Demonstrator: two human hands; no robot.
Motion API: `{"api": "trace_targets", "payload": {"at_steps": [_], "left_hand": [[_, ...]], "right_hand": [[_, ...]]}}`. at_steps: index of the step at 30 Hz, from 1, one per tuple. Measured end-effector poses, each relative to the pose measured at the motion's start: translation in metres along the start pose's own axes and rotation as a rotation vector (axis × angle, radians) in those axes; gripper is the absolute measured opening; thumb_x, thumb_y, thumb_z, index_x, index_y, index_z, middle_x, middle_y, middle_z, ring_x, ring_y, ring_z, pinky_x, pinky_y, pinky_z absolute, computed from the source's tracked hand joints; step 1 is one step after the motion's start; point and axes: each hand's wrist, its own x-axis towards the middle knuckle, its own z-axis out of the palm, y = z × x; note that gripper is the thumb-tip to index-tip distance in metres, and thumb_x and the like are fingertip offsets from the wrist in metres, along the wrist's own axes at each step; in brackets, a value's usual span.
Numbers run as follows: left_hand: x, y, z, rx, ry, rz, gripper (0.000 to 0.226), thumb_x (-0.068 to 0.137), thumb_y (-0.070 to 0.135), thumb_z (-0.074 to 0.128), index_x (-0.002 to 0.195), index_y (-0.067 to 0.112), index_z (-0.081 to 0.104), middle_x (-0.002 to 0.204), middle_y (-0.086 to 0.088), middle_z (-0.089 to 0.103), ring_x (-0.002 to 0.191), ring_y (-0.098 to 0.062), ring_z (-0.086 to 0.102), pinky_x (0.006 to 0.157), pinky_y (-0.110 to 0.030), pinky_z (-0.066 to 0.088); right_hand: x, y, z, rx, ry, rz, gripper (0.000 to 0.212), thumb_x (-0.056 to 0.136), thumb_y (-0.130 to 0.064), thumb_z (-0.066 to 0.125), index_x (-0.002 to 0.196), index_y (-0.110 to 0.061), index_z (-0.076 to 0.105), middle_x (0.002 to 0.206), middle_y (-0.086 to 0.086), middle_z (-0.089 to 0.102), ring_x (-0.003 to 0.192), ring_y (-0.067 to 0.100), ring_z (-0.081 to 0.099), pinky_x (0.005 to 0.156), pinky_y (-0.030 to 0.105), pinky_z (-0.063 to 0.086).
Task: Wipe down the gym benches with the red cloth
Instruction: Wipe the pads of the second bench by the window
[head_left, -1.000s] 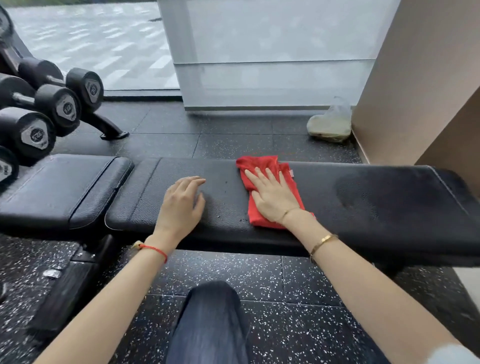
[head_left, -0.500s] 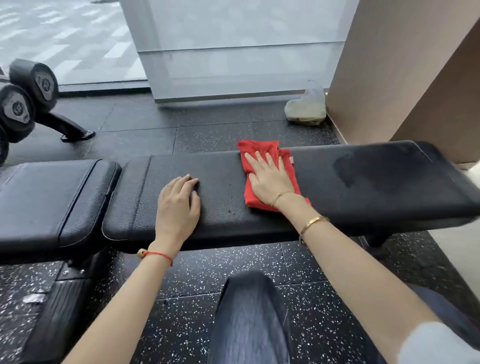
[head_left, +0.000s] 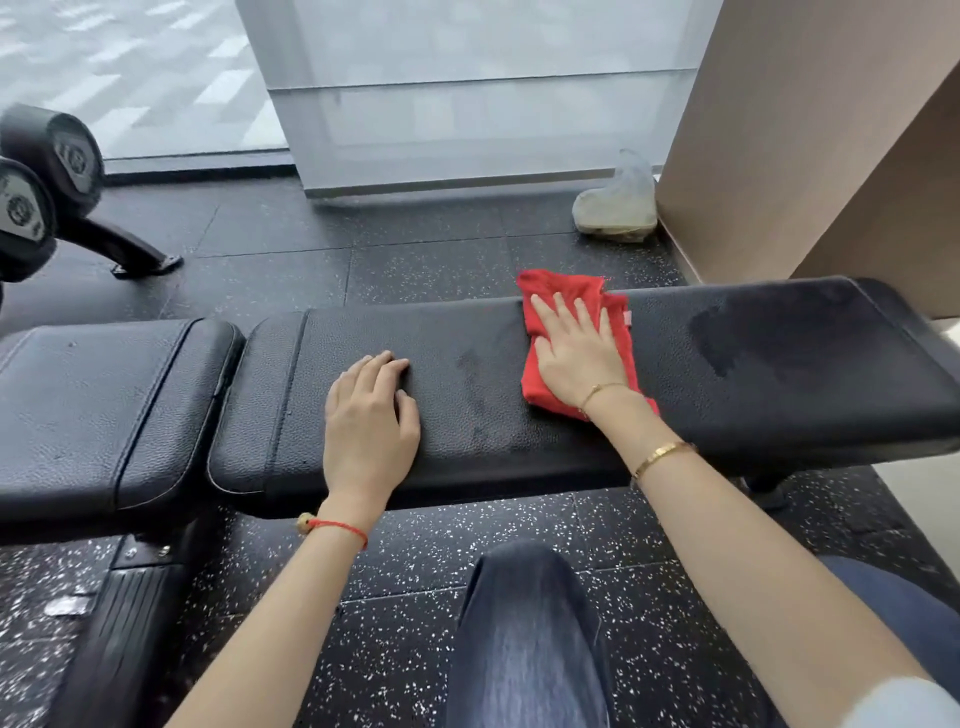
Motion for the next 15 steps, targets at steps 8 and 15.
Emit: {"api": "trace_targets", "payload": {"at_steps": [8, 15], "left_hand": [[0.002, 0.000, 0.000, -0.014, 0.034, -0.010, 0.037, 0.089, 0.015, 0.055, 0.126, 0.016, 0.062, 0.137, -0.002, 0.059, 0.132, -0.023, 0.048, 0.114, -0.041, 0.034], [0.002, 0.000, 0.000, -0.004, 0.041, -0.010, 0.036, 0.090, 0.019, 0.053, 0.125, 0.020, 0.061, 0.136, 0.001, 0.059, 0.131, -0.019, 0.048, 0.113, -0.041, 0.036]], "right_hand": [[-0.058, -0.055, 0.017, 0.029, 0.050, -0.370, 0.057, 0.098, -0.033, 0.035, 0.153, -0.030, 0.017, 0.160, -0.001, 0.019, 0.149, 0.021, 0.014, 0.121, 0.043, -0.002], [-0.027, 0.044, -0.001, -0.058, 0.056, -0.103, 0.057, 0.099, -0.032, 0.033, 0.153, -0.031, 0.014, 0.161, -0.001, 0.017, 0.148, 0.021, 0.014, 0.120, 0.045, -0.001]]}}
